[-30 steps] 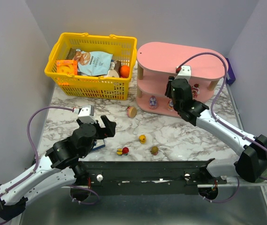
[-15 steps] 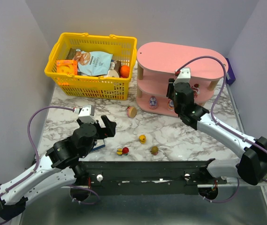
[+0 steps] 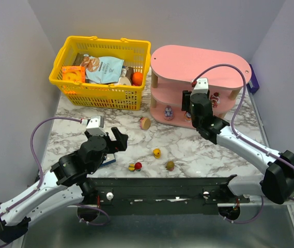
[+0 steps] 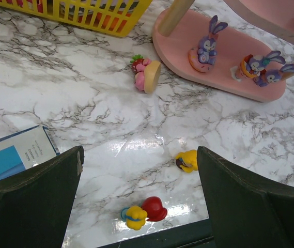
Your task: Place and organize the plastic toys onto the shelf
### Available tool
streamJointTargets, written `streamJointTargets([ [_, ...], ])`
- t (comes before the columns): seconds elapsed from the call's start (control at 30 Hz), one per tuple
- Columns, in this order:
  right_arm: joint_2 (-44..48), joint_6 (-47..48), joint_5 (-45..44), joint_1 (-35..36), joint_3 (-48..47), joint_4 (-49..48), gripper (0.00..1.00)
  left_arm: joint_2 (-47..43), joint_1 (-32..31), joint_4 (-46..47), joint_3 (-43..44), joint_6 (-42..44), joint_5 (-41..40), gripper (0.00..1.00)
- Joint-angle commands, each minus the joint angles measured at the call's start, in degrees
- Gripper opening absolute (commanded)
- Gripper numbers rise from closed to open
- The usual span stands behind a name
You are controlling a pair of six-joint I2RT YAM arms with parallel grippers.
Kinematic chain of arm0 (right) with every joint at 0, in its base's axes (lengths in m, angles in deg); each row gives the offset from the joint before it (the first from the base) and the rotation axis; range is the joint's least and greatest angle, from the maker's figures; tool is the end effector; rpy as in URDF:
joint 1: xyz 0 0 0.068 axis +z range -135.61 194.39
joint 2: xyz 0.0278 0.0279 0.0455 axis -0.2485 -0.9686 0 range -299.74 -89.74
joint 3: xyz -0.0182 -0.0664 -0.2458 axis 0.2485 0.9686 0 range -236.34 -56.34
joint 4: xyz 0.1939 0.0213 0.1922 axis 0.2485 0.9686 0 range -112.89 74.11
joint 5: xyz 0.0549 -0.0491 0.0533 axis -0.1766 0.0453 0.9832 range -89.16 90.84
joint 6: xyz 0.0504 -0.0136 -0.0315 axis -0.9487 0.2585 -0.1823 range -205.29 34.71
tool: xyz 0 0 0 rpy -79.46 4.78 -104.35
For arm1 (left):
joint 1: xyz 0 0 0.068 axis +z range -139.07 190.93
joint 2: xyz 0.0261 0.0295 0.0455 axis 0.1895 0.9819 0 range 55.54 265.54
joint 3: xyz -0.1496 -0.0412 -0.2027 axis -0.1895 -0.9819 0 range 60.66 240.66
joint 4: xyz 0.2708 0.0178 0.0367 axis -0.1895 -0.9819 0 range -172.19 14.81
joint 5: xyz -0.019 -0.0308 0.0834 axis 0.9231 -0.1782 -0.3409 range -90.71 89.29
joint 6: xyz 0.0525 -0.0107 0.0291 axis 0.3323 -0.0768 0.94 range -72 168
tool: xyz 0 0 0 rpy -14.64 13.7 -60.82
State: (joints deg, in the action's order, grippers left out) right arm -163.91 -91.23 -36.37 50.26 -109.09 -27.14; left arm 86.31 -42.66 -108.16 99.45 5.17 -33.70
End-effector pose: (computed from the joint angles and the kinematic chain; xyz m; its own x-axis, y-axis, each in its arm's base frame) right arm 0.2759 0.1655 0.2790 -0.2378 -0.0703 -0.9688 0.0262 0.9965 -0.0788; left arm 0.1138 -0.1123 0.2873 -0.4434 -0.3596 -0.8210 0.1098 0.8873 -0.4480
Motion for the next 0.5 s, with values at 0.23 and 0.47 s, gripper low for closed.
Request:
streamJointTargets([
  [0.23, 4.38, -1.27, 1.7, -0.28, 1.16, 2.67, 0.74, 0.52, 0.41, -0.25, 0.85, 0.47, -2.08, 0.99],
  [0.47, 8.6, -2.5, 5.21, -0.37, 0.19, 6.53, 0.78, 1.58, 0.41, 0.45, 1.12, 0.47, -1.72, 0.99],
])
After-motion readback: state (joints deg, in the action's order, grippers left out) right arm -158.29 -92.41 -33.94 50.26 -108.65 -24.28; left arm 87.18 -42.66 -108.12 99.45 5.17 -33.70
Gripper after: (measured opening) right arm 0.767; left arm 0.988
